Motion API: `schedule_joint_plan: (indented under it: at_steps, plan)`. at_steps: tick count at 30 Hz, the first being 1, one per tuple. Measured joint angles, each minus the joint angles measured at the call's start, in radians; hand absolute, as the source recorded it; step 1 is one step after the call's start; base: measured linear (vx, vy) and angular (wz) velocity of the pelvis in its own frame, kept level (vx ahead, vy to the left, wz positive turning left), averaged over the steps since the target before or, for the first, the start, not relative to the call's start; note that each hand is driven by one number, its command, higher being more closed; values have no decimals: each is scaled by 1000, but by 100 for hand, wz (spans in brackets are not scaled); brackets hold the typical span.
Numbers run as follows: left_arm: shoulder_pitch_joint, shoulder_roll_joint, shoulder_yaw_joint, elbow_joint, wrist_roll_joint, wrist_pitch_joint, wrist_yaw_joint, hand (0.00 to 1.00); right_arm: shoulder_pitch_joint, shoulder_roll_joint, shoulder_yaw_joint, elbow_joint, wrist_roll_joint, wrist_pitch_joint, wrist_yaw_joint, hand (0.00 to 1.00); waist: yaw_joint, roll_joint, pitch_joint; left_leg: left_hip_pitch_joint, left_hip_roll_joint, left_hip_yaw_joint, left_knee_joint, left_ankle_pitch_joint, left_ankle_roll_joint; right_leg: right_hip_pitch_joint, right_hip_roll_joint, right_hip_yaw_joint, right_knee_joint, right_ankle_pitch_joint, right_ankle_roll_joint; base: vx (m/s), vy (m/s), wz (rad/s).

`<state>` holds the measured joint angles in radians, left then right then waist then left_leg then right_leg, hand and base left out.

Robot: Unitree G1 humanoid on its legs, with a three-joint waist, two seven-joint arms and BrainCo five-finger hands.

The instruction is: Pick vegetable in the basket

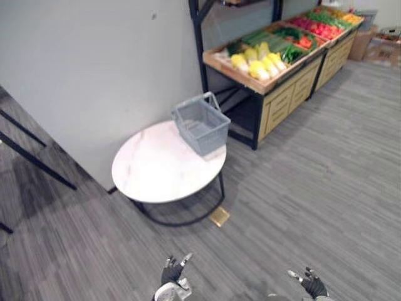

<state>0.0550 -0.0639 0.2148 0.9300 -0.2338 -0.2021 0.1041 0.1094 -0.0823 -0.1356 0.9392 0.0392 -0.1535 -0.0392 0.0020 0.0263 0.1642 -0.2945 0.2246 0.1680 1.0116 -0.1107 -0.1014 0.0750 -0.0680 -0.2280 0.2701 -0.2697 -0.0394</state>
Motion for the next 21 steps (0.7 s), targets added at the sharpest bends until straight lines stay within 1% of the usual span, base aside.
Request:
schedule_joint_plan:
  at_steps: [1,2,3,4,5,6,7,8,9,10,11,12,13,14,15,16,17,18,19,20,21]
  plan:
    - [3,1,-17,-11,0,-5,0,0,-1,5,5,-5,0,0,-1,0,7,0,0,-13,-7,25,-71,-16,9,18,-3,6,-11,-2,4,304,116,-26]
    - [12,5,-38,-24,0,-12,0,0,4,14,7,-28,1,-1,-2,0,17,-3,-1,-10,-27,75,-267,-19,16,40,-16,11,-25,-10,26,352,143,-23]
    - [18,9,-58,-28,0,-15,-1,0,7,23,13,-46,1,-2,-4,0,22,-4,-3,19,-57,122,-500,3,41,62,-32,15,-24,-32,51,377,157,-17]
    - [22,8,-66,-31,0,-16,-1,0,12,22,25,-56,1,-2,-4,0,22,-3,-3,27,-67,142,-600,23,52,77,-36,17,-24,-46,60,408,193,-7]
    - [31,9,-81,-31,0,-21,-1,0,20,20,39,-69,1,-7,-4,0,24,7,-13,41,-80,162,-761,62,58,103,-38,19,-24,-75,79,460,249,-5]
    - [39,14,-94,-32,1,-21,-1,0,21,18,48,-68,1,-9,-4,0,28,9,-27,36,-86,156,-783,134,82,115,-38,29,-22,-100,94,600,315,-8]
    - [44,27,-108,-29,2,-22,-1,0,18,25,63,-63,1,-9,-4,0,29,-11,-60,36,-124,173,-764,134,132,127,-63,68,-30,-119,73,543,252,-9]
    - [50,35,-114,-26,2,-23,-1,0,21,25,72,-63,0,-12,-1,0,27,-31,-80,36,-145,181,-761,114,137,121,-76,102,-28,-115,70,695,282,9]
    - [49,51,-135,-14,3,-27,-1,0,23,22,85,-62,0,-22,3,0,19,-59,-104,36,-198,180,-763,87,166,94,-112,185,22,-90,84,585,231,27]
    - [49,66,-144,-12,3,-27,-1,0,24,22,84,-61,-1,-23,4,0,19,-68,-111,39,-215,179,-762,83,175,80,-123,208,60,-79,93,687,296,49]
    - [48,69,-161,-5,7,-28,-1,0,35,21,82,-58,-2,-23,5,0,17,-84,-121,60,-247,174,-767,63,189,51,-138,245,152,-51,120,440,189,47]
    - [44,72,-169,5,11,-28,3,0,38,19,80,-50,-2,-27,5,0,14,-86,-120,86,-260,163,-774,39,190,24,-139,267,252,-6,148,526,210,36]
    - [45,79,-174,14,12,-27,5,0,27,20,84,-25,-2,-29,7,0,14,-85,-117,144,-269,156,-803,15,186,-38,-135,297,426,97,226,474,171,13]
    - [47,84,-178,18,12,-26,8,0,25,21,87,-17,-2,-29,9,0,14,-81,-114,177,-270,154,-818,4,185,-73,-132,310,515,164,279,543,176,0]
    - [52,100,-205,25,11,-24,9,0,28,21,98,-17,-2,-30,17,0,10,-69,-105,248,-268,145,-840,-15,185,-132,-123,313,689,193,307,514,132,5]
    - [62,113,-230,27,11,-18,9,0,38,20,103,-21,-2,-32,24,0,-7,-62,-101,317,-269,133,-867,-21,184,-185,-127,276,803,180,284,346,78,10]
    - [65,114,-233,27,11,-16,9,0,42,20,103,-21,-2,-33,25,0,-12,-60,-99,350,-270,125,-885,-21,184,-213,-129,256,841,164,255,411,39,17]
    - [66,115,-239,27,11,-13,8,0,37,20,96,-26,3,-34,27,0,-15,-56,-89,409,-266,116,-917,-21,183,-266,-125,224,865,120,185,312,1,19]
    - [66,114,-243,27,12,-11,7,0,33,18,88,-27,0,-35,27,0,-27,-53,-77,448,-260,100,-933,-21,183,-305,-119,194,818,84,128,426,-36,26]
    - [66,113,-245,27,12,-9,7,0,32,18,80,-29,1,-37,27,0,-30,-51,-76,461,-254,90,-939,-21,183,-321,-117,180,769,71,116,294,-96,38]
    - [59,107,-245,27,10,-9,6,0,29,18,62,-30,1,-43,27,0,-29,-46,-70,483,-240,68,-944,-28,178,-350,-110,161,648,62,101,281,-122,41]
